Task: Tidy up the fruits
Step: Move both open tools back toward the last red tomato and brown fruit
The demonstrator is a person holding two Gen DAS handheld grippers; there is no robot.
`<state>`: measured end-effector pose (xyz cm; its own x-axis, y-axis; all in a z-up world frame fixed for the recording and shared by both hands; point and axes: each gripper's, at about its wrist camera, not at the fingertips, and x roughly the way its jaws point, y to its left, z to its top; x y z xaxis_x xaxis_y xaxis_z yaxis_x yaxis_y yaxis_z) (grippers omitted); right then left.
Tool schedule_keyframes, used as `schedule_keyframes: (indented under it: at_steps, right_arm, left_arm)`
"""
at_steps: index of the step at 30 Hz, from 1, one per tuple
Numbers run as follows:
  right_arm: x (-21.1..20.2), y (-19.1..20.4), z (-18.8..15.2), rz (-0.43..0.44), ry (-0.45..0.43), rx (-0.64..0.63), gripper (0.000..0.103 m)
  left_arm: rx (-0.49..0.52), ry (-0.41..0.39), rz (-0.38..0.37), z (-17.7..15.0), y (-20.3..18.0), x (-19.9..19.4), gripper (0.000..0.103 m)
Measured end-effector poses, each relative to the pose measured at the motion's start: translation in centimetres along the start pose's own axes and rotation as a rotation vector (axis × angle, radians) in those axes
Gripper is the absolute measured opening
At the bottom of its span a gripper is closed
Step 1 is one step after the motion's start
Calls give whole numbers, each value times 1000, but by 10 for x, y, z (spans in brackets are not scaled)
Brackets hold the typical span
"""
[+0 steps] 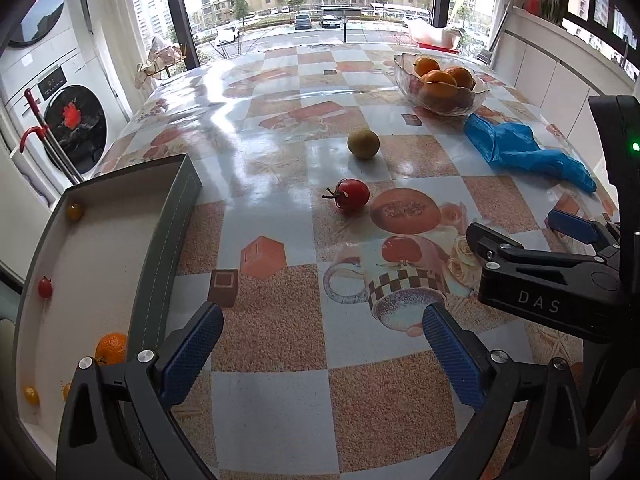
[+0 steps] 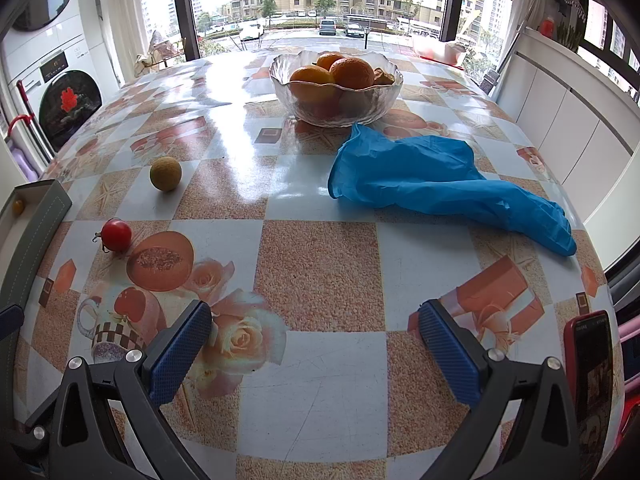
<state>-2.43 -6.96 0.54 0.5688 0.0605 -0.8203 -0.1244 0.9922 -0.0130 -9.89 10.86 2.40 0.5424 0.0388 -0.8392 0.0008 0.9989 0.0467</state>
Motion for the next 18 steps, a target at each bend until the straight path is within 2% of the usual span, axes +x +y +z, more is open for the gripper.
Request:
schedule_keyframes:
  at_steps: [8,10,12,15,17,18]
  right_arm:
    - [-1,0,0,15,16,-20,103]
    - [-4,-5,-1,72,40,-53,103]
    - [-7,-16,-3,111,34,-36,103]
    - [-12,-33,-4,221,4,5,103]
    - [-13,-41,-2,273,32,23,103]
    - [-13,-45,0,272,57,39,103]
  left_arm:
    - [-8,-24,10,23,9,4,101]
    - [1,-19,9,31,6,11,101]
    - [3,-25,-11,38,4,18,101]
    - [14,-15,-6,49,-3,30,101]
    - [31,-9,-6,53,-8,38,100]
    - [39,-1,-7,55,-11,41,100]
